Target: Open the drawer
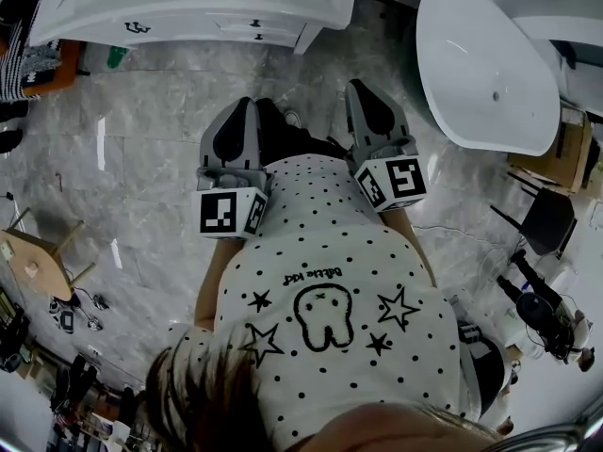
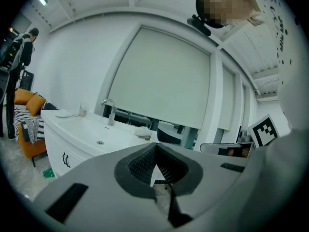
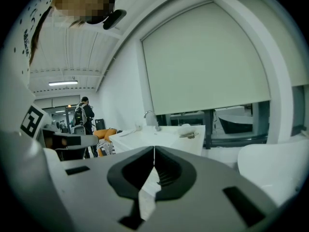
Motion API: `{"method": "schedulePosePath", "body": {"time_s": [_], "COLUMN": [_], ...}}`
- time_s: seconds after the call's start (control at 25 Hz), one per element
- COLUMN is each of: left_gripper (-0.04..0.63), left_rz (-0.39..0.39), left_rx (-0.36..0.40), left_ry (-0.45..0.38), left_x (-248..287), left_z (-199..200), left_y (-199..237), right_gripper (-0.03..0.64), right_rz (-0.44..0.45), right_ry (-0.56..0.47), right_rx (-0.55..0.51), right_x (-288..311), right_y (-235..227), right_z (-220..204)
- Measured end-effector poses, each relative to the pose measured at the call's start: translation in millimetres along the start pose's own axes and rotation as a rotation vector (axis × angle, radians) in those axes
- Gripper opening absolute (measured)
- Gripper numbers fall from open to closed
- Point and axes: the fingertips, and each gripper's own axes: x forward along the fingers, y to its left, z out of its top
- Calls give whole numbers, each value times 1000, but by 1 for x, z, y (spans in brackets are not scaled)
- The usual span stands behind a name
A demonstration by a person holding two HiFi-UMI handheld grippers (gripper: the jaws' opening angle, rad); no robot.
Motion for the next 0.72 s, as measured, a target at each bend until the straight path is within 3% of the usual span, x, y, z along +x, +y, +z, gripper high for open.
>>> {"method": "schedulePosePath", "body": {"time_s": [0.6, 0.72], "left_gripper": [3, 3], "left_rz": [-82, -91], "left_rx": [-22, -21], "left_ry": [58, 55], "left_x": [106, 114], "left_z": [37, 46], "left_y": [110, 115], "right_gripper": [15, 15], "right_rz": [-132, -157], "right_ry": [44, 39], "right_rx": [53, 59], "right_x": [133, 138], "right_y": [-10, -14], "right_z": [16, 22]}}
